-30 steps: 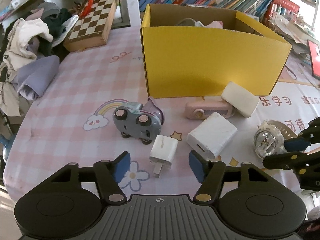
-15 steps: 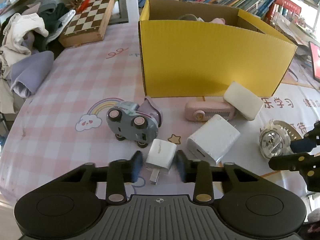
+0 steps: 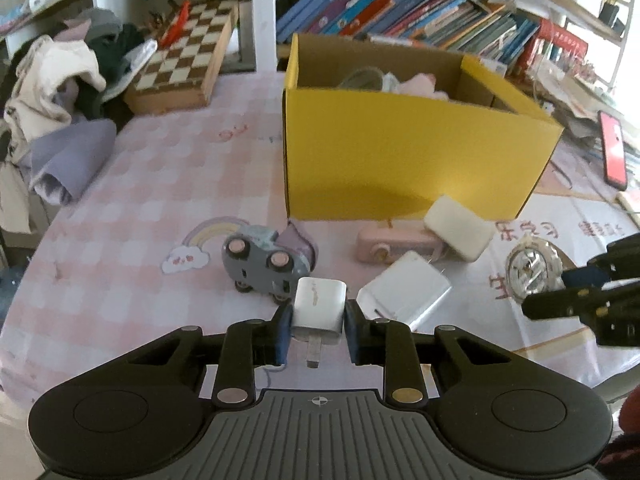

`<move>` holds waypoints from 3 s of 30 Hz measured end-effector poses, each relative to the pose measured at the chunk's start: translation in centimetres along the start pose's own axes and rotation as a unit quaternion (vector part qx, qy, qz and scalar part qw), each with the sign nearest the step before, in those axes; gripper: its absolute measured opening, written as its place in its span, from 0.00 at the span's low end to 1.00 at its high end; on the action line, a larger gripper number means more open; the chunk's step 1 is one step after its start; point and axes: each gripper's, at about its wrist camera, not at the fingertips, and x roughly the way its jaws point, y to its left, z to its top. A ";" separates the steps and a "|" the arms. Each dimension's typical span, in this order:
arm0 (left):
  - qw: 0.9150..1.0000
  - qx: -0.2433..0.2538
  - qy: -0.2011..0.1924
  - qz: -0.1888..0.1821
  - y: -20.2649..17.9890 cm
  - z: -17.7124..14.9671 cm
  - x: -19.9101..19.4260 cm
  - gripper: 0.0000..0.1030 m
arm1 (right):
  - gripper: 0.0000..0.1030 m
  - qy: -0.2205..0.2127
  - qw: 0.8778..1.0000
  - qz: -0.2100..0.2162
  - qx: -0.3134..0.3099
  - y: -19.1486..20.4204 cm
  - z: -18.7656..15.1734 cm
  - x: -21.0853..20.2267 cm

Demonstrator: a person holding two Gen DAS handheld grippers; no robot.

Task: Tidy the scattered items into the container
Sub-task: 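Grasp the small white charger with the left gripper while the right gripper grasps the white watch, then carry the charger and watch with both grippers into the yellow box, then open both grippers to drop the charger and watch into the box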

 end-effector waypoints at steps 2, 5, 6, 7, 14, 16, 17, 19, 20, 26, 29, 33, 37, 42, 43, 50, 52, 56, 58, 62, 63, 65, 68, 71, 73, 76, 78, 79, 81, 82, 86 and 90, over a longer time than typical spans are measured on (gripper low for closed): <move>1.000 0.003 -0.011 -0.002 -0.1 0.3 -0.7 0.25 | 0.19 -0.012 1.000 0.000 0.007 -0.2 0.2 -0.7; 0.999 0.009 -0.034 -0.005 -0.3 0.9 -1.9 0.25 | 0.19 -0.030 0.999 -0.001 0.011 -0.4 0.5 -1.9; 0.999 0.011 -0.041 -0.005 -0.4 1.2 -2.3 0.25 | 0.19 -0.037 0.999 -0.001 0.012 -0.4 0.6 -2.3; 0.999 0.013 -0.050 -0.007 -0.5 1.5 -2.7 0.25 | 0.19 -0.045 0.999 -0.001 0.012 -0.5 0.7 -2.8; 0.994 0.027 -0.107 -0.020 -1.1 4.2 -5.1 0.25 | 0.19 -0.115 0.993 0.010 0.016 -1.1 2.5 -7.1; 0.992 0.032 -0.121 -0.024 -1.3 5.2 -5.6 0.25 | 0.19 -0.135 0.991 0.010 0.009 -1.1 3.4 -8.2; 0.991 0.036 -0.129 -0.026 -1.5 5.8 -5.9 0.25 | 0.19 -0.147 0.989 0.010 0.003 -1.2 3.9 -8.8; 0.988 0.046 -0.145 -0.027 -1.9 7.0 -6.3 0.25 | 0.19 -0.166 0.986 0.009 -0.007 -1.3 4.9 -9.7; 0.987 0.051 -0.152 -0.028 -2.1 7.6 -6.4 0.25 | 0.19 -0.176 0.984 0.009 -0.012 -1.4 5.5 -10.1; 0.981 0.074 -0.177 -0.032 -3.2 10.9 -5.9 0.25 | 0.19 -0.205 0.978 0.005 -0.044 -2.3 8.9 -10.5; 0.980 0.093 -0.175 -0.029 -3.4 12.2 -5.2 0.25 | 0.19 -0.203 0.976 0.006 -0.072 -2.7 10.5 -9.7; 0.978 0.116 -0.170 -0.021 -3.6 13.8 -4.0 0.25 | 0.19 -0.183 0.978 0.000 -0.105 -3.6 12.4 -7.8; 0.981 0.122 -0.149 -0.023 -3.5 15.0 -2.0 0.25 | 0.19 -0.152 0.983 0.023 -0.096 -5.0 14.5 -5.3; 0.987 0.124 -0.097 -0.032 -3.4 15.7 1.5 0.25 | 0.19 -0.085 0.992 0.068 -0.069 -6.5 16.8 -1.2; 0.988 0.123 -0.087 -0.033 -3.3 15.7 2.2 0.25 | 0.19 -0.074 0.992 0.072 -0.066 -6.7 17.0 -0.5; 0.993 0.114 -0.025 -0.034 -3.0 15.9 6.7 0.25 | 0.19 0.024 0.993 0.116 -0.015 -8.1 17.9 5.1; 0.991 0.126 -0.007 -0.039 -3.3 15.8 7.6 0.25 | 0.19 0.052 0.991 0.125 -0.005 -8.4 18.0 6.4; 0.990 0.132 0.018 -0.041 -3.3 15.7 8.9 0.25 | 0.19 0.088 0.988 0.124 -0.006 -8.3 17.8 8.0; 0.990 0.127 0.027 -0.046 -3.1 15.8 9.4 0.25 | 0.19 0.099 0.987 0.123 -0.010 -8.2 17.7 8.5; 0.987 0.149 0.052 -0.044 -3.6 16.0 10.4 0.25 | 0.20 0.117 0.987 0.108 -0.021 -8.1 17.7 9.6; 0.986 0.151 0.059 -0.045 -3.6 16.0 10.7 0.25 | 0.20 0.121 0.987 0.107 -0.023 -8.2 17.7 9.8; 0.984 0.156 0.071 -0.045 -3.7 16.2 11.0 0.25 | 0.20 0.129 0.986 0.105 -0.029 -8.4 17.7 10.2; 0.982 0.162 0.084 -0.047 -3.7 16.3 11.6 0.25 | 0.20 0.136 0.985 0.100 -0.033 -8.5 17.5 10.6; 0.982 0.158 0.094 -0.054 -3.6 16.3 12.0 0.25 | 0.20 0.137 0.985 0.098 -0.036 -8.5 17.3 10.7; 0.981 0.156 0.097 -0.058 -3.5 16.3 12.2 0.25 | 0.20 0.138 0.985 0.099 -0.036 -8.5 17.3 10.8; 0.981 0.152 0.102 -0.061 -3.5 16.3 12.5 0.25 | 0.21 0.138 0.985 0.101 -0.036 -8.5 17.3 10.7; 0.981 0.150 0.104 -0.061 -3.5 16.3 12.6 0.25 | 0.22 0.133 0.985 0.104 -0.033 -8.6 17.3 10.5; 0.981 0.150 0.102 -0.059 -3.5 16.3 12.6 0.25 | 0.26 0.130 0.986 0.104 -0.030 -8.6 17.4 10.4; 0.982 0.155 0.097 -0.054 -3.7 16.3 12.4 0.25 | 0.28 0.126 0.986 0.105 -0.029 -8.7 17.4 10.3; 0.982 0.156 0.095 -0.051 -3.7 16.3 12.3 0.26 | 0.28 0.124 0.986 0.109 -0.027 -8.8 17.4 10.2; 0.983 0.153 0.089 -0.046 -3.6 16.3 11.9 0.29 | 0.29 0.118 0.986 0.117 -0.023 -9.2 17.4 9.6; 0.986 0.146 0.070 -0.050 -3.4 16.6 10.7 0.36 | 0.33 0.103 0.988 0.117 -0.021 -9.1 17.8 8.9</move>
